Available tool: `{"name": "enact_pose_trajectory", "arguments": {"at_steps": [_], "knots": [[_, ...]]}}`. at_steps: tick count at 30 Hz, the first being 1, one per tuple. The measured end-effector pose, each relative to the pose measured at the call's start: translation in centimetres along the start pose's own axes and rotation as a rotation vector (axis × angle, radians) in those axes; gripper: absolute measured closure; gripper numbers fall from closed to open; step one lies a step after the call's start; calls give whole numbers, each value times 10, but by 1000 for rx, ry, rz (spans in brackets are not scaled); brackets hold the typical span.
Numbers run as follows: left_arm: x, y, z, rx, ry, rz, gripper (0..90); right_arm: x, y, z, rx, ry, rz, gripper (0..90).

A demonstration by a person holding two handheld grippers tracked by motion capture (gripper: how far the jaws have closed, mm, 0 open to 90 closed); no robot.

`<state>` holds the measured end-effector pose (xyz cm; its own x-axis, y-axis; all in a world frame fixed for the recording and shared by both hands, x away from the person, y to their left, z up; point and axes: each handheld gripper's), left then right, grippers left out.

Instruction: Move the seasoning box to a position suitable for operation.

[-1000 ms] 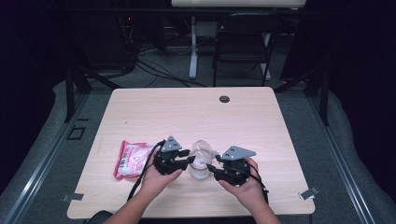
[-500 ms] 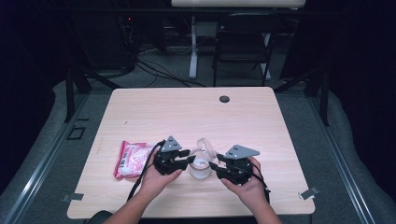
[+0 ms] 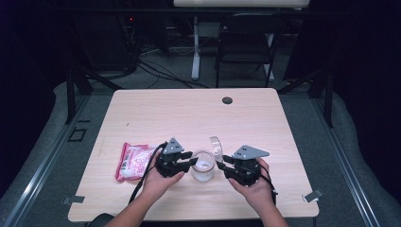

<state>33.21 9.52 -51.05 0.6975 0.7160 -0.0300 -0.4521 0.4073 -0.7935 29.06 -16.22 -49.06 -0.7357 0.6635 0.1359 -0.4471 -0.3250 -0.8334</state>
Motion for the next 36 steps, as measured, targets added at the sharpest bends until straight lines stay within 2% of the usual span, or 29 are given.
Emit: {"name": "enact_pose_trajectory", "arguments": {"at_steps": [11,16,24,30,36], "knots": [[1,0,0,-4,5,2,658,-9,3,3,0,5,-31,678],[1,0,0,-2,3,0,659,-12,5,1,2,-11,-52,670],[1,0,0,-6,7,6,661,-9,4,0,-5,6,-45,683],[1,0,5,-25,24,23,647,-13,3,-2,-12,13,-57,704],[3,-1,15,-56,4,26,630,-22,3,-3,-31,17,-83,725]]}}
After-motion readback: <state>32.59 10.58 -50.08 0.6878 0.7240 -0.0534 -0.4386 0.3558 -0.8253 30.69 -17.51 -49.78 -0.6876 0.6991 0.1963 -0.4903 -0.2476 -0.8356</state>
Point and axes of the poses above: each handheld gripper's, and its own axes: z roughly backward along the jaws, y roughly out of its underside, x roughly to its left, and after that the axes turned 8 degrees about -y, right-handed
